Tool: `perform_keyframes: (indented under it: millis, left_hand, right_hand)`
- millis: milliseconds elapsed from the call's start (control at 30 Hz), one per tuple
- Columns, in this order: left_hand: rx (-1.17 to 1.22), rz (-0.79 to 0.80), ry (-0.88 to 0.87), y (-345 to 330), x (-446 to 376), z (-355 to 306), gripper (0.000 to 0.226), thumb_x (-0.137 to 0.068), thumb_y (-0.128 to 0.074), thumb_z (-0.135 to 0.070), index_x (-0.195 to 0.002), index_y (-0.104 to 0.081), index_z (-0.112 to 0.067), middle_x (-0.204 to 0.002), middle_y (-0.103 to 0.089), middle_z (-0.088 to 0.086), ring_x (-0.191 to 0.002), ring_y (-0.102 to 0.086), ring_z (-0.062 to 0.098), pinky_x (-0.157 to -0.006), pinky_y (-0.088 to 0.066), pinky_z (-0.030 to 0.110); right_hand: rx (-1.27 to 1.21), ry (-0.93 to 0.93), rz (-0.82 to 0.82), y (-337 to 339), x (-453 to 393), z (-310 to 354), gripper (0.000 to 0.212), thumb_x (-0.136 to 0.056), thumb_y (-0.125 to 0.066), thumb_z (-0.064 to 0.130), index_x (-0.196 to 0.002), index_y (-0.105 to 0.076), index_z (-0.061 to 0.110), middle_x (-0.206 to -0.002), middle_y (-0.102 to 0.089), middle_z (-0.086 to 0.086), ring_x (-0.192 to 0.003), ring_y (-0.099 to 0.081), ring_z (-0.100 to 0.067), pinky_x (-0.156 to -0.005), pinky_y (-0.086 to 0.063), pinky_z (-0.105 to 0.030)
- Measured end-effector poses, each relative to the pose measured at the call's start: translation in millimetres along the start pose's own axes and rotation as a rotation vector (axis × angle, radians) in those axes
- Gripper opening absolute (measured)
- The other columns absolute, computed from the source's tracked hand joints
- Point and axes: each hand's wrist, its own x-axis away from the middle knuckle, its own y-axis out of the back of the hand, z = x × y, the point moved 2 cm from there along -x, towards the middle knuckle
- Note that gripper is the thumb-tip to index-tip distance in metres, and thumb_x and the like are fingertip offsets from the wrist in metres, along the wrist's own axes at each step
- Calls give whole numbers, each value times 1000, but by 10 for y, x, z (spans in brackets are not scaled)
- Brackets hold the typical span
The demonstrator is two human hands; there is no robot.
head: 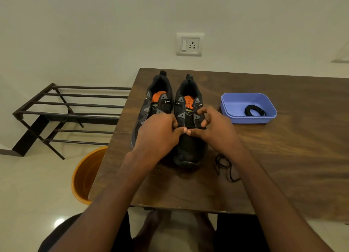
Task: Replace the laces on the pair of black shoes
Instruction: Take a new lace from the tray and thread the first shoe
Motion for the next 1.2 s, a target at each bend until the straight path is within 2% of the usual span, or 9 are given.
perform_keyframes:
  millis: [100,300,433,533,600,667,833,1100,1200]
  left_hand:
    - [43,-3,-9,-29,-34,-11,11,-98,-68,-32,-91,-66,-23,-86,-64,-7,-83,-59,7,-84,-56,37]
    - [446,-118,-31,99,-35,23,13,-101,-62,-20,-88,-64,-17,-84,-70,-1,-78,-66,8,-76,-53,27]
    - [1048,-252,-182,439,30,-123,15,-106,-51,-9,-93,-57,-13,-99,-68,10,-104,-72,23,-85,-58,34]
    - [1457,-309,-300,744,76,-154,18,-108,-46,-11,-91,-50,-14,-88,-58,8,-80,-71,35,-73,-56,36]
    - [1314,-369,-226,733,70,-125,17,-108,-50,-17,-91,-51,-14,-84,-56,8,-59,-58,25,-59,-50,33]
    - [913,-365,-86,552,49,-86,16,-104,-59,-32,-99,-53,-18,-87,-61,5,-58,-55,16,-54,-46,31]
    - [46,-40,0,57,22,-41,30,-96,-67,-46,-119,-59,-29,-101,-61,-8,-90,-61,9,-82,-56,35]
    - [-58,-9,-2,-22,-29,-31,9,-97,-68,-32,-93,-66,-24,-85,-66,-6,-86,-63,14,-87,-55,43]
    - [165,-11,35,46,-34,4,14,-98,-67,-34,-85,-67,-26,-77,-70,-6,-78,-66,9,-84,-56,37]
  right_hand:
    - [3,-32,11,-14,7,0,68,-76,-87,47,-132,-53,30,-95,-59,7,-89,-60,-10,-74,-53,-32]
    - [-16,-70,46,-22,-11,18,62,-78,-86,46,-126,-50,31,-92,-59,6,-84,-59,-11,-68,-50,-32]
    - [-27,-71,49,-28,-3,31,62,-79,-86,46,-126,-49,30,-92,-57,7,-81,-56,-10,-61,-40,-26]
    - [-13,-54,27,-31,21,40,63,-77,-87,47,-125,-49,31,-91,-55,10,-83,-56,-9,-65,-43,-28]
    - [-11,-57,20,-30,19,41,63,-77,-87,47,-125,-50,30,-91,-56,10,-83,-56,-9,-65,-43,-28]
    - [-17,-76,27,-25,14,42,63,-76,-88,47,-124,-50,31,-91,-57,9,-81,-56,-9,-63,-42,-27]
    - [-48,-80,9,2,34,50,61,-74,-90,44,-121,-53,31,-89,-61,6,-80,-60,-9,-61,-42,-26]
    - [-105,-133,-46,3,49,44,56,-72,-92,38,-116,-61,27,-90,-69,1,-88,-66,-14,-73,-54,-33]
    - [-98,-124,-63,-2,43,50,50,-74,-92,32,-114,-63,24,-87,-69,1,-88,-67,-16,-73,-54,-33]
